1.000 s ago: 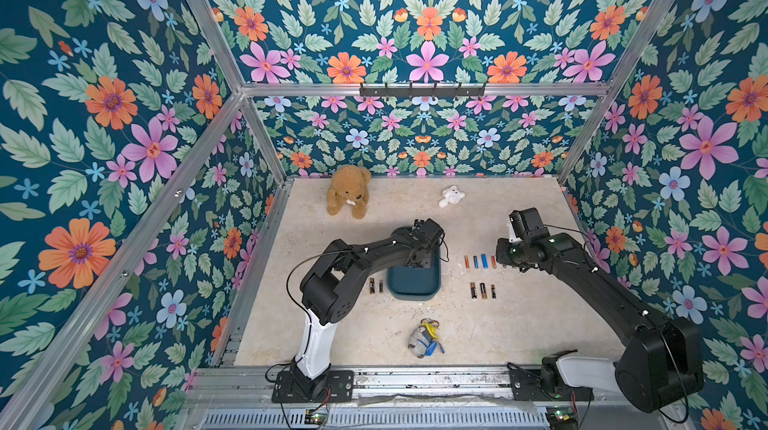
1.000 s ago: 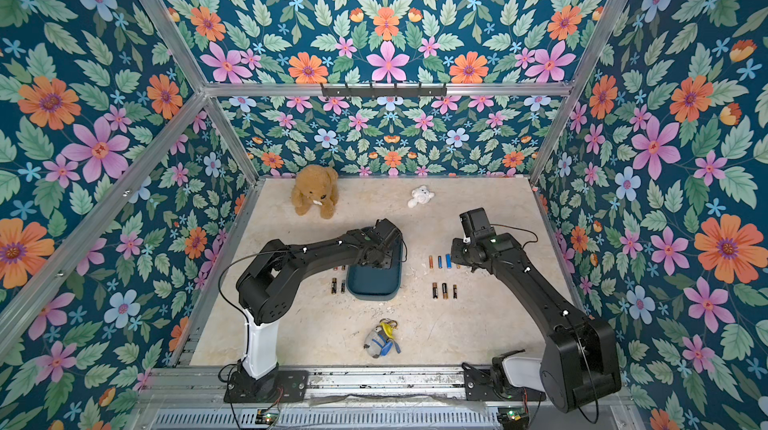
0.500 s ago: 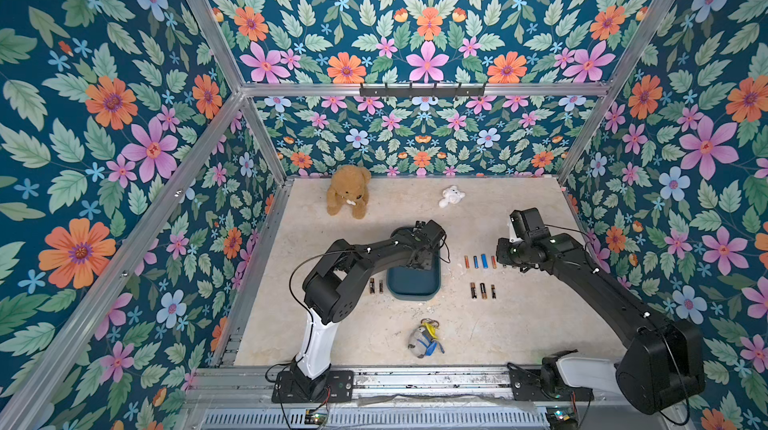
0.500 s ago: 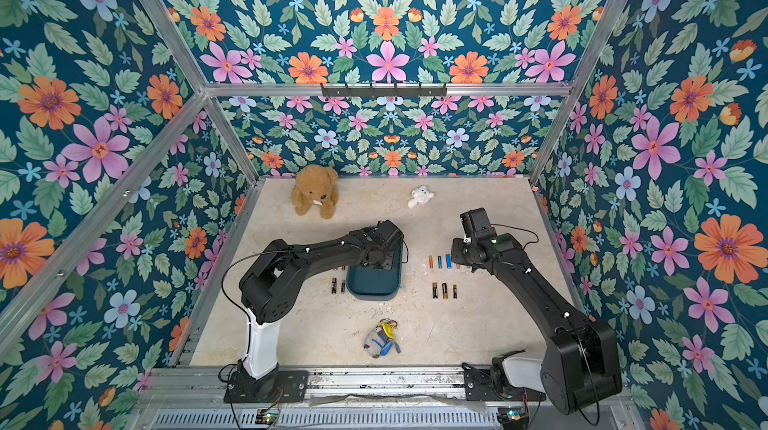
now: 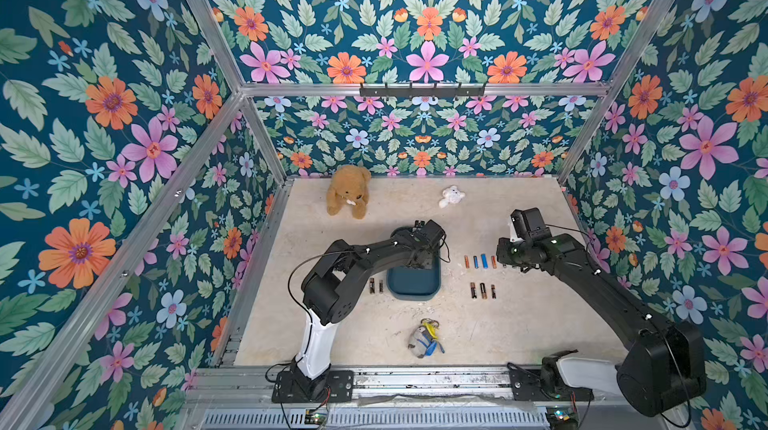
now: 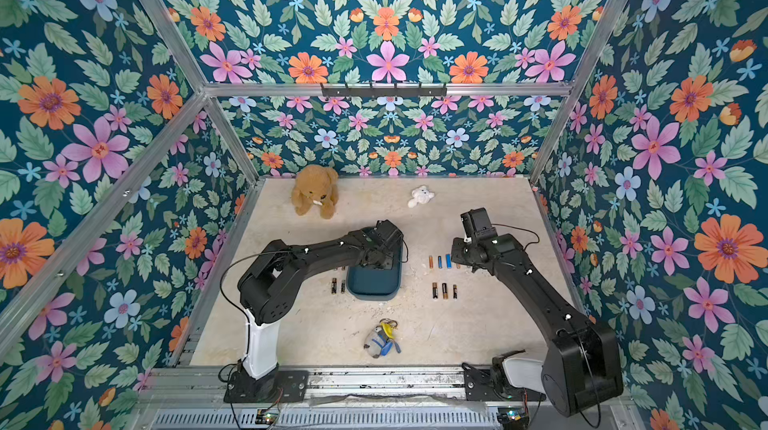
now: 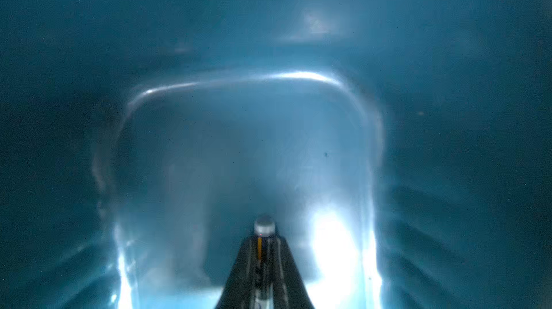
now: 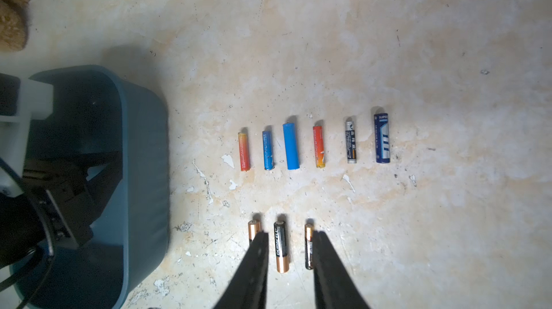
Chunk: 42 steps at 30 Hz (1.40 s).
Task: Take the batteries out of the storage box
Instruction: Pick up the battery from the storage box, then place the battery at the center of the board.
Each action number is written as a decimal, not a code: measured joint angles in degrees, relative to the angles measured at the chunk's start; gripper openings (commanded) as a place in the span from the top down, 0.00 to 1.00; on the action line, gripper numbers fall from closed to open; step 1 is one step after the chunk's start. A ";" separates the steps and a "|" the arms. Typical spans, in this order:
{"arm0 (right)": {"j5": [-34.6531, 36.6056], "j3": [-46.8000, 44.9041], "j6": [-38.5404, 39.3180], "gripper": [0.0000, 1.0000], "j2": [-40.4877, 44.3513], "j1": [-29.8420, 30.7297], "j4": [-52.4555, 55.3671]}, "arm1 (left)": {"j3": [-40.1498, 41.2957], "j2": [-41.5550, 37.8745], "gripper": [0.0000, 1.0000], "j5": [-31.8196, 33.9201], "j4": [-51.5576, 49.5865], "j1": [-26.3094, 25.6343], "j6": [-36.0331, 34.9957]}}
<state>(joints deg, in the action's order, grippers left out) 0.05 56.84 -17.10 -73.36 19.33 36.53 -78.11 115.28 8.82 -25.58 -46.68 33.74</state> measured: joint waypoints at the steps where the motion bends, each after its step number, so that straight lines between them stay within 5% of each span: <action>1: 0.00 0.00 0.00 0.69 0.11 0.00 0.00 | 0.09 -0.31 0.86 -0.72 0.07 0.00 0.42; 17: 0.00 0.28 -1.03 0.69 0.72 0.00 0.15 | 4.24 -15.41 0.85 -2.58 -0.90 1.79 0.63; 31: -0.24 1.29 -1.53 0.69 0.68 0.00 0.66 | 20.31 -35.80 0.84 -0.87 -6.69 12.57 0.59; 42: -0.63 1.92 -1.90 0.69 -0.09 0.00 1.29 | 31.82 -37.29 0.85 -3.06 -4.76 18.47 0.35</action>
<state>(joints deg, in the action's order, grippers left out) -0.58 58.76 -19.00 -73.45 19.33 37.82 -46.28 78.00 5.76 -30.35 -28.21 34.09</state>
